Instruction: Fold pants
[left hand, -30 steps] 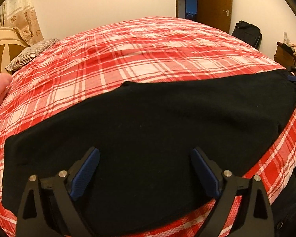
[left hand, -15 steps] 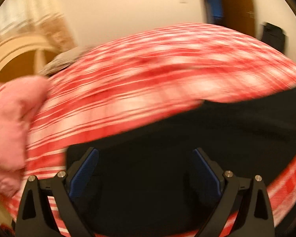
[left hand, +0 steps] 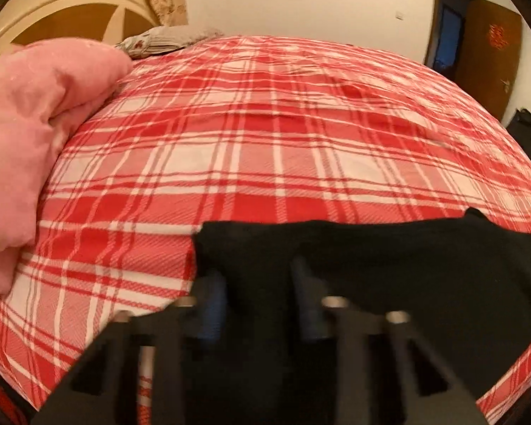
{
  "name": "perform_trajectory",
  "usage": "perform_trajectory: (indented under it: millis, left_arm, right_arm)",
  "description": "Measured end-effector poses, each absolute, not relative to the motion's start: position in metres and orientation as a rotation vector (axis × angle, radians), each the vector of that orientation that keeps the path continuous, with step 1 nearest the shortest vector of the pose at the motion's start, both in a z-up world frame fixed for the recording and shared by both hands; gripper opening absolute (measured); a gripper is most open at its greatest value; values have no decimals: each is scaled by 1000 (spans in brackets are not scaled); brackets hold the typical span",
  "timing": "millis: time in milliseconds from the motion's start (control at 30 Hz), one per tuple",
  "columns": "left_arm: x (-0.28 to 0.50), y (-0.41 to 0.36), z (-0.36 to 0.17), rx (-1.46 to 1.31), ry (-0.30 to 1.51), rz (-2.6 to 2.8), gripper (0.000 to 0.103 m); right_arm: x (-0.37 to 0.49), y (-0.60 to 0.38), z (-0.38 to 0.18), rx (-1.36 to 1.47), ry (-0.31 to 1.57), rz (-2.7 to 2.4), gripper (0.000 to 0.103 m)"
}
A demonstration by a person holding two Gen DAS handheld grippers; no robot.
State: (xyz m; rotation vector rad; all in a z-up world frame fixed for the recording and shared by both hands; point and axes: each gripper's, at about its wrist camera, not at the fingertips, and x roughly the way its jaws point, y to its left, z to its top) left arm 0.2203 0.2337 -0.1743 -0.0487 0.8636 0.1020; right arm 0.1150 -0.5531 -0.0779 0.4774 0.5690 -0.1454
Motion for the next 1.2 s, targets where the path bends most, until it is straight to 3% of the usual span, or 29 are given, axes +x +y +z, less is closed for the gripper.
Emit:
perform_trajectory:
  millis: [267, 367, 467, 500, 533, 633, 700, 833, 1100, 1200]
  left_arm:
    - [217, 240, -169, -37, 853, 123, 21]
    - [218, 243, -172, -44, 867, 113, 23]
    - [220, 233, -171, 21, 875, 120, 34]
    - [219, 230, -169, 38, 876, 139, 44]
    - [217, 230, -166, 45, 870, 160, 55]
    - [207, 227, -151, 62, 804, 217, 70]
    - [199, 219, -140, 84, 758, 241, 77]
    - [188, 191, -130, 112, 708, 194, 81]
    - [181, 95, -133, 158, 722, -71, 82]
    - [178, 55, -136, 174, 736, -182, 83]
  right_arm:
    - [118, -574, -107, 560, 679, -68, 69]
    - [112, -563, -99, 516, 606, -48, 69]
    - [107, -549, -91, 537, 545, 111, 69]
    - [108, -543, -90, 530, 552, 153, 69]
    - [110, -540, -92, 526, 572, 167, 69]
    - [127, -539, -112, 489, 709, 35, 69]
    - [132, -557, -124, 553, 697, 25, 69]
    - [132, -588, -127, 686, 674, -10, 69]
    - [107, -591, -120, 688, 740, -8, 68]
    - [109, -589, -123, 665, 771, -34, 55]
